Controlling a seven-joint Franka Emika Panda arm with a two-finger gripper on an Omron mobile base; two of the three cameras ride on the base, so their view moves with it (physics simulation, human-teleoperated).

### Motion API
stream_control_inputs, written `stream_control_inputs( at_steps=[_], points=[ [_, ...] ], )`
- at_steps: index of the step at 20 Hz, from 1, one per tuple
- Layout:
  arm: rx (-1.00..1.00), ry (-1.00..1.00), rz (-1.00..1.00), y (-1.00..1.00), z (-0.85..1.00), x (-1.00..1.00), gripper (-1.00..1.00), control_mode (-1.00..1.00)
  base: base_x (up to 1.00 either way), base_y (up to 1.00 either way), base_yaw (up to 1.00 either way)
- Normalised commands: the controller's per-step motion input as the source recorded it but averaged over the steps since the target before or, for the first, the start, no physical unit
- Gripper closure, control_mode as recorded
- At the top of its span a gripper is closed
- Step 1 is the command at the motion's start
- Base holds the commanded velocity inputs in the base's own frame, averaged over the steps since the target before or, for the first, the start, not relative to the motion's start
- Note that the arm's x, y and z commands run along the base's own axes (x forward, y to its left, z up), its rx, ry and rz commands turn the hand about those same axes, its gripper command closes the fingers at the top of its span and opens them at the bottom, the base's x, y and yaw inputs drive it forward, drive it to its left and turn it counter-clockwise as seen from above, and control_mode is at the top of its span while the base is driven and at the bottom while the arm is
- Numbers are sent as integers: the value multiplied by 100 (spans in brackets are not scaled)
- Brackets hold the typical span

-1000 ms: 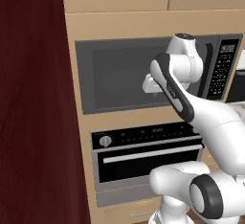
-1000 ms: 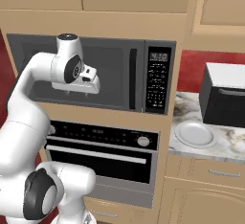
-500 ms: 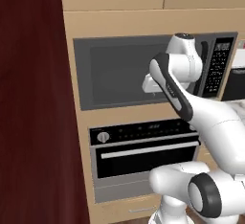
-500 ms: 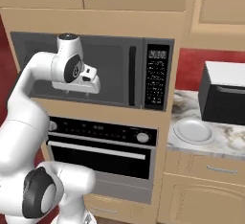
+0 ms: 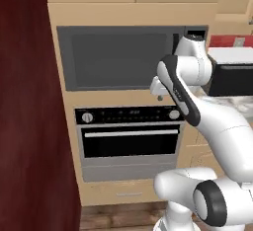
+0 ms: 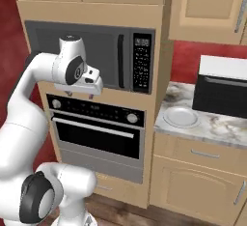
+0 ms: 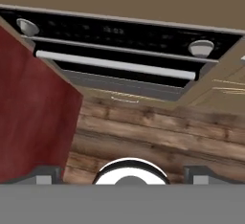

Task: Take the baked cake out of the oven and place it on the plate for cooling. Then close the oven door.

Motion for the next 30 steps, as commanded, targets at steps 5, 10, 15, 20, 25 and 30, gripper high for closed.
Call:
stream_control_inputs(
  at_steps=[5, 10, 15, 20, 25, 30],
  points=[
    [0, 0, 0, 0, 0, 0, -100, 100, -11, -84, 58],
    [0, 0, 0, 0, 0, 0, -100, 100, -5, -79, 59],
    [0, 0, 0, 0, 0, 0, -100, 100, -1, -85, 56],
    [0, 0, 0, 0, 0, 0, -100, 100, 0, -82, 45],
    [0, 0, 0, 0, 0, 0, -100, 100, 0, -80, 35],
    [0, 0, 0, 0, 0, 0, -100, 100, 9, -70, 31]
  ],
)
